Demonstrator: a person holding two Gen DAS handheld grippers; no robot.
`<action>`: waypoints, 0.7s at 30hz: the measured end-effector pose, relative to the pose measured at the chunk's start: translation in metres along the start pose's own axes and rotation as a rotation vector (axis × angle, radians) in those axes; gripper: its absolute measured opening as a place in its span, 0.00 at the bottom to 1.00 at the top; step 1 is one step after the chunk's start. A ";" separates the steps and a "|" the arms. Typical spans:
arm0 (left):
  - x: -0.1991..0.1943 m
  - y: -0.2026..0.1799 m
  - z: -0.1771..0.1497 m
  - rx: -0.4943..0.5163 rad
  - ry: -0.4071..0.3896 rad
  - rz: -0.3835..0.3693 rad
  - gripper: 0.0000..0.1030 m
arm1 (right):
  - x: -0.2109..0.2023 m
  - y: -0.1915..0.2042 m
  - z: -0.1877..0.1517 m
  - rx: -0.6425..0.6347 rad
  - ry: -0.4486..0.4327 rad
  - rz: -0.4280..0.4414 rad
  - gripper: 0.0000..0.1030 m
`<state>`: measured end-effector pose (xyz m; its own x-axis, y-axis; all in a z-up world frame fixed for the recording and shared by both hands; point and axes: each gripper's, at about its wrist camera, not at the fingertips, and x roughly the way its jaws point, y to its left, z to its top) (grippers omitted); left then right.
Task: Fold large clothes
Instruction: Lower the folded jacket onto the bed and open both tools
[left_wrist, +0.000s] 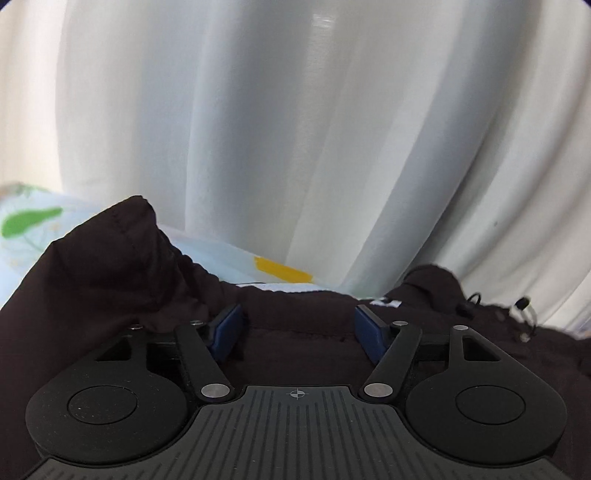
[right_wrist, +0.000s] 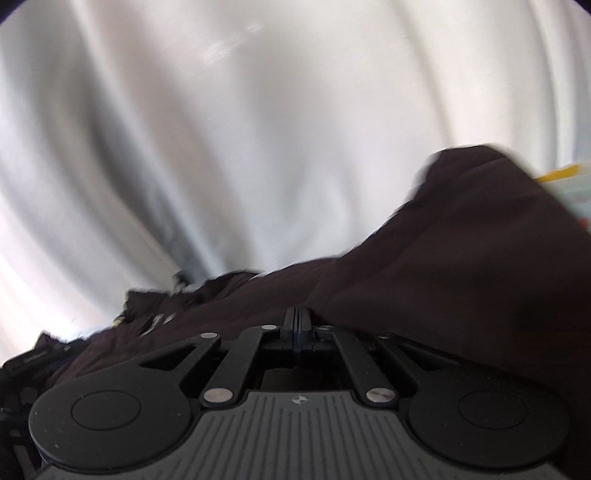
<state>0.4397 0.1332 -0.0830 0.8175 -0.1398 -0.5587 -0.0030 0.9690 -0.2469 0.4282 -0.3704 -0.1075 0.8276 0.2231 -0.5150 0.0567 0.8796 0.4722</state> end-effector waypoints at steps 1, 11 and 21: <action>0.001 0.009 0.002 -0.018 0.002 -0.023 0.67 | 0.001 -0.007 0.001 0.026 -0.006 0.012 0.00; -0.004 0.047 0.006 -0.255 -0.017 -0.201 0.52 | -0.003 -0.032 0.000 0.176 -0.039 0.103 0.00; -0.055 -0.044 0.007 -0.079 -0.037 -0.188 0.85 | 0.024 0.100 -0.029 0.250 0.097 0.256 0.13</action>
<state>0.3986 0.0997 -0.0357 0.8288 -0.3073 -0.4675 0.1072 0.9074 -0.4064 0.4378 -0.2645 -0.0931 0.7766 0.4722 -0.4170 -0.0011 0.6630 0.7486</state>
